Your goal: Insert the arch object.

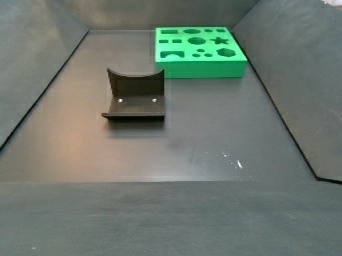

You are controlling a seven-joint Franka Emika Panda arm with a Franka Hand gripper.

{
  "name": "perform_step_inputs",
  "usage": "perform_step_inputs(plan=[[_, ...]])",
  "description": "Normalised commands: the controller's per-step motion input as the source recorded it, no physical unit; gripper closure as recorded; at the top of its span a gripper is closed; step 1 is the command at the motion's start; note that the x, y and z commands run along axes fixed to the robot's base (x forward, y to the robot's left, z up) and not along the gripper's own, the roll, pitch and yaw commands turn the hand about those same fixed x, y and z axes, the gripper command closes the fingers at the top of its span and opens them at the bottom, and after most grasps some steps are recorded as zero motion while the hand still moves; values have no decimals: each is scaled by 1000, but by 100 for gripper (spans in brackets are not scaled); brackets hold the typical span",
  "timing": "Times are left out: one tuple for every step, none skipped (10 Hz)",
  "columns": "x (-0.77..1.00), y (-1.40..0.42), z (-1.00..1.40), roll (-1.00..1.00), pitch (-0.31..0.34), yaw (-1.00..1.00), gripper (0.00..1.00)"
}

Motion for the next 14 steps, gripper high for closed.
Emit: perform_step_inputs(plan=[[0, 46, -6, 0, 0, 0, 100], [109, 334, -366, -16, 0, 114, 100], [0, 734, -717, -29, -90, 9, 100], [0, 757, -871, 3, -123, 0, 100], [177, 551, -966, 30, -69, 0, 100], [37, 529, -837, 20, -80, -74, 100], [97, 397, -646, 0, -26, -60, 100], [80, 331, -549, -9, -7, -106, 100], [100, 271, -400, -1, 0, -211, 100], [174, 211, -289, -4, 7, -229, 100], [246, 249, -214, 0, 43, -69, 100], [280, 177, -220, 0, 50, 0, 100], [291, 103, -286, 0, 20, 0, 100], [306, 49, -374, 0, 0, -20, 100]])
